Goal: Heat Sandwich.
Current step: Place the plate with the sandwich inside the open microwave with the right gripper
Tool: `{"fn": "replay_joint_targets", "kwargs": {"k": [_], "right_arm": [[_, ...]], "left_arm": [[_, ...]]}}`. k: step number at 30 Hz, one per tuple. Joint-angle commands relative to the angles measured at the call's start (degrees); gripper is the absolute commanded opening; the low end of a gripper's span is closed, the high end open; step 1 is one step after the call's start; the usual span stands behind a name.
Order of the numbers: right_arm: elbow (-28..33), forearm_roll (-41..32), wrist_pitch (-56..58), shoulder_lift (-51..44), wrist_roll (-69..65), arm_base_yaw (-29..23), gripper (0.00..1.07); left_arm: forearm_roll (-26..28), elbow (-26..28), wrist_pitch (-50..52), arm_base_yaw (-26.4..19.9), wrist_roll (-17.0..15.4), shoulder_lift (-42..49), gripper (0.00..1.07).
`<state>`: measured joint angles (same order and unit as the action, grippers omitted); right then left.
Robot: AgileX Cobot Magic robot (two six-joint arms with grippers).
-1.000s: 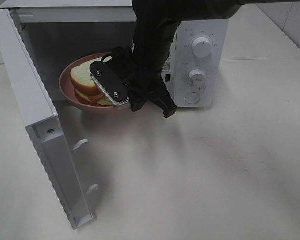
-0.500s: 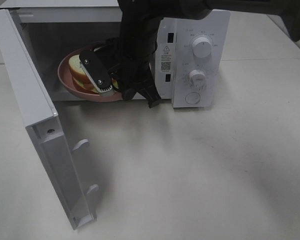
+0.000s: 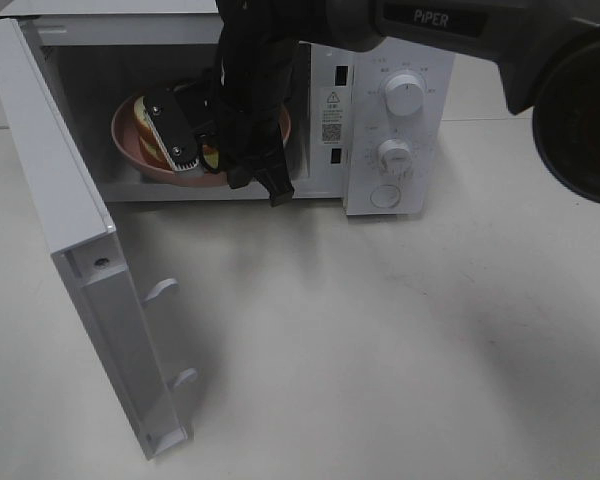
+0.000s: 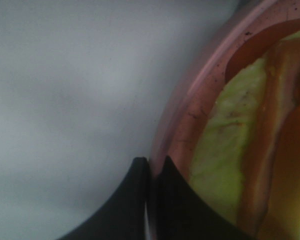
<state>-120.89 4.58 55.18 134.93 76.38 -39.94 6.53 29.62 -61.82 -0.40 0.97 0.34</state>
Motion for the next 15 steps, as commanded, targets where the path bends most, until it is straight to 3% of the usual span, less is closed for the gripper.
{"fn": "replay_joint_targets", "kwargs": {"k": [1,15], "right_arm": [[-3.0,0.2,-1.0,1.5,-1.5,-0.2,0.02],[-13.3,0.9,-0.6,8.5,-5.6,0.0,0.03]], "left_arm": [[0.2,-0.2,0.6,0.3,-0.1,1.1,0.98],[0.2,-0.2,0.6,0.3,-0.1,1.1,0.98]]}}
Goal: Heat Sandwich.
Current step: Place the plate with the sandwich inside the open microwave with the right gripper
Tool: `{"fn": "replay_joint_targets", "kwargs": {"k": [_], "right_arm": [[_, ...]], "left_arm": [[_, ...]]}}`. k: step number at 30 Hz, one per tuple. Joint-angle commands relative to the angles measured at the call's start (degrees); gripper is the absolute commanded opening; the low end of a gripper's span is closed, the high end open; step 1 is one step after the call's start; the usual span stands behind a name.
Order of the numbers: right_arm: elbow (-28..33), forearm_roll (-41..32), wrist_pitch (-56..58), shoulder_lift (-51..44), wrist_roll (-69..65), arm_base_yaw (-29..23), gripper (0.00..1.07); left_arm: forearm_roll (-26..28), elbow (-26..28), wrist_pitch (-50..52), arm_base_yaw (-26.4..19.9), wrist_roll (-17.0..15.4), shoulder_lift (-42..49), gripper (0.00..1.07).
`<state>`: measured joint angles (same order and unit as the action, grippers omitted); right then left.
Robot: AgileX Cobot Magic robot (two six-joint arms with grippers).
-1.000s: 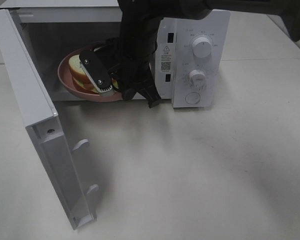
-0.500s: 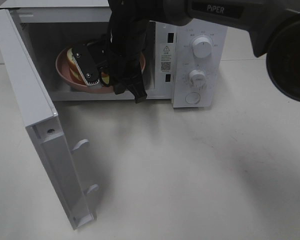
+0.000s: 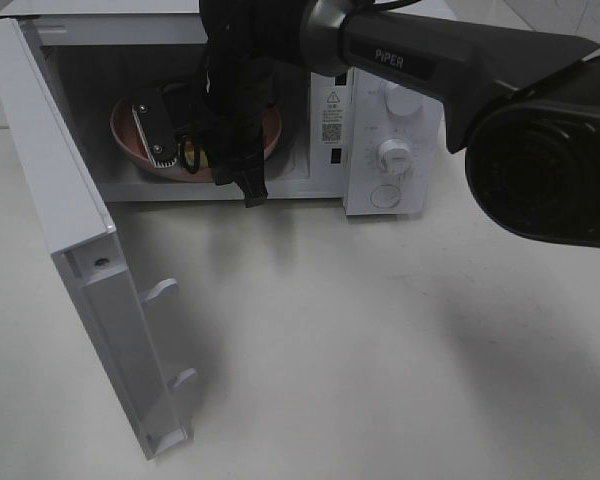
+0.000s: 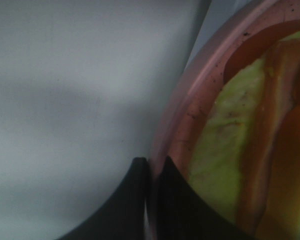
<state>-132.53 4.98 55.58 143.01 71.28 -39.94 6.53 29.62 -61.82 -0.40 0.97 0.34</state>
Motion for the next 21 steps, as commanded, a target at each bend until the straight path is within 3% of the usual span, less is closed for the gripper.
{"fn": "replay_joint_targets", "kwargs": {"k": [1,13,21], "right_arm": [[-1.7,0.5,-1.0,0.5,-0.5,0.0,0.03],[-3.3,0.4,-3.3,3.6,-0.7,1.3,0.05],[-3.3,0.5,-4.9,3.8,-2.2,1.3,0.13]], "left_arm": [[0.2,-0.2,0.6,0.3,-0.1,1.1,0.98],[0.2,-0.2,0.6,0.3,-0.1,1.1,0.98],[0.2,-0.2,0.6,0.3,-0.1,1.1,0.98]]}}
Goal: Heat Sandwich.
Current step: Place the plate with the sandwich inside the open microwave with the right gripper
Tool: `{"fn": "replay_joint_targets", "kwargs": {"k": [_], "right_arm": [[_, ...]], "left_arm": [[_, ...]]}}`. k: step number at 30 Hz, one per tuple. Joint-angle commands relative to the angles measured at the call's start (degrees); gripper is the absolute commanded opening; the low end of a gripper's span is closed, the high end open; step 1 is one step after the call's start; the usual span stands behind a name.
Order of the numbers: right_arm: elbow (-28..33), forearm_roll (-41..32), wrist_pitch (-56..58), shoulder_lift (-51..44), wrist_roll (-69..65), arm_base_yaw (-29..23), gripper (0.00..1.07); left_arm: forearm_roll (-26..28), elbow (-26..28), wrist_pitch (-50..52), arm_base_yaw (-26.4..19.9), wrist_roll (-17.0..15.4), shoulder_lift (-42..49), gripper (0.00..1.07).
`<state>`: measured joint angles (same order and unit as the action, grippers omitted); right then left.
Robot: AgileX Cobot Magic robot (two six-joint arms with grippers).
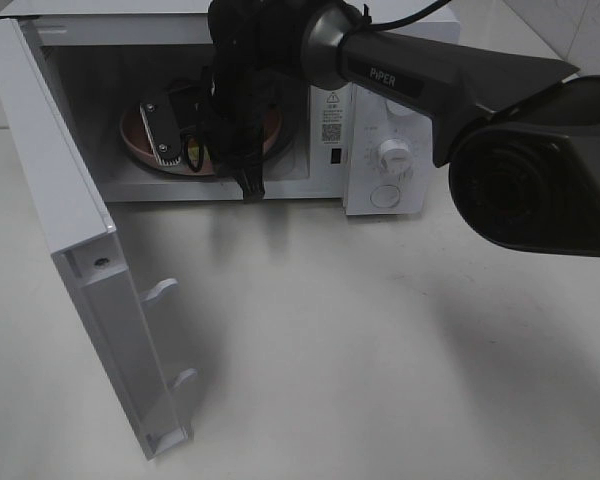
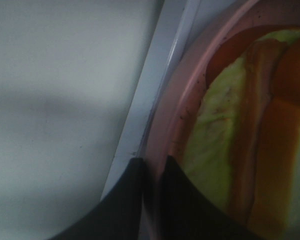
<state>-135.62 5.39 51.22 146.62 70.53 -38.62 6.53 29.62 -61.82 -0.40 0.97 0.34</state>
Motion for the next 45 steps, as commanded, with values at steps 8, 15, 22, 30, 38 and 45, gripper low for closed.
{"fn": "replay_joint_targets", "kwargs": {"k": [8,15,22,30,38,45], "right_arm": [[-0.2,0.6,-0.6,0.2,-4.7,0.0,0.31],[-0.2,0.6,-0.8,0.2,-6.6,-0.1,0.47],[-0.2,0.6,-0.8,0.2,-8.1,-0.1,0.51],[0.7,0.2,-2.0,-0.8,-10.3,-0.1,0.58],[8.2,-0.9,-6.9,-5.1,-11.9,-0.1,0.69],[13.8,-0.9,-8.7,-8.3,-11.9,-0.1,0.72]], "left_arm": [[0.2,-0.2,0.6,0.3,-0.1,1.1,0.98],[0.2,-0.2,0.6,0.3,-0.1,1.1,0.98],[0.2,-0.2,0.6,0.3,-0.1,1.1,0.98],[0.2,-0.2,0.6,0.3,-0.1,1.1,0.98],[0.2,-0.2,0.6,0.3,-0.1,1.1,0.98],[0.2,-0.2,0.6,0.3,-0.1,1.1,0.98]]}}
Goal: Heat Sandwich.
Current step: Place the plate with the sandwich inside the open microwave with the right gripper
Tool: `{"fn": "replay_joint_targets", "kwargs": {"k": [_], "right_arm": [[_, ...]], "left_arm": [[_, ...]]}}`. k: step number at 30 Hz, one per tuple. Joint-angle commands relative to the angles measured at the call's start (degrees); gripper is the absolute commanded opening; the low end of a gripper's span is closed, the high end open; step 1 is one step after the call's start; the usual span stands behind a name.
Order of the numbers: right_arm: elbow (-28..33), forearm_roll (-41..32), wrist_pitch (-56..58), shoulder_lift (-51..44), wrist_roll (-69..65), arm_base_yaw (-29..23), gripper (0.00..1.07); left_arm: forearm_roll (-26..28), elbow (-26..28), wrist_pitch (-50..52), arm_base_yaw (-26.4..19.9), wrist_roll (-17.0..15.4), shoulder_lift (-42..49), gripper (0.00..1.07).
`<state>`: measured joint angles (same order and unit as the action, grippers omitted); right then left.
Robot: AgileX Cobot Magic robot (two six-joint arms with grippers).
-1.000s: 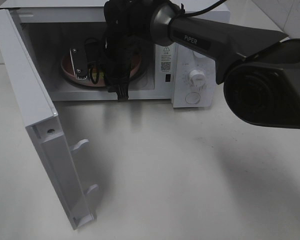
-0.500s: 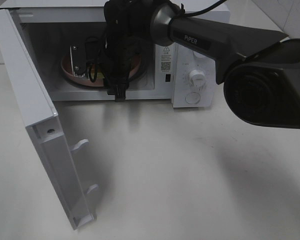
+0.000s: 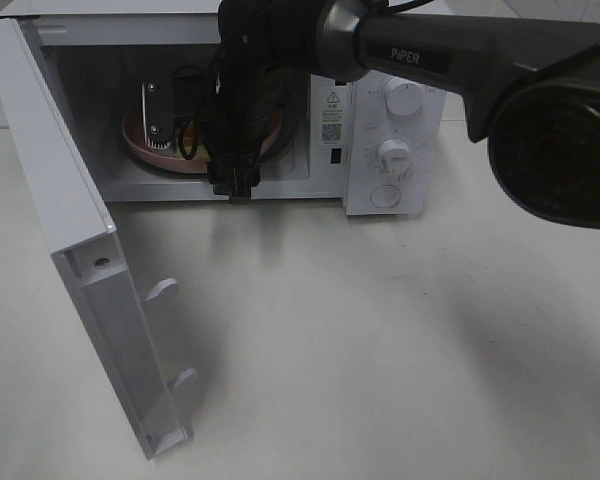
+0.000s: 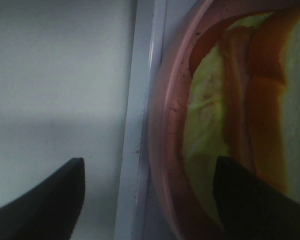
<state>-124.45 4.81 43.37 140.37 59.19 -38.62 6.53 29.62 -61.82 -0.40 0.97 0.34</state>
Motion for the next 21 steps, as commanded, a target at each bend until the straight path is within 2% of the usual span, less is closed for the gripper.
{"fn": "replay_joint_targets", "kwargs": {"k": [1,14,18,21], "right_arm": [[4.7,-0.3,-2.1,-3.3,-0.6,-0.1,0.72],[19.4,-0.3,-10.1,-12.4,-0.6,-0.2,0.72],[26.8,-0.3,-14.4,-16.7,-0.6,-0.2,0.72],[29.7,-0.3,-16.1,-18.2,-0.6,-0.2,0.72]], "left_arm": [[0.2,-0.2,0.6,0.3,-0.1,1.1,0.98],[0.2,-0.2,0.6,0.3,-0.1,1.1,0.98],[0.2,-0.2,0.6,0.3,-0.1,1.1,0.98],[0.2,-0.2,0.6,0.3,-0.1,1.1,0.98]]}}
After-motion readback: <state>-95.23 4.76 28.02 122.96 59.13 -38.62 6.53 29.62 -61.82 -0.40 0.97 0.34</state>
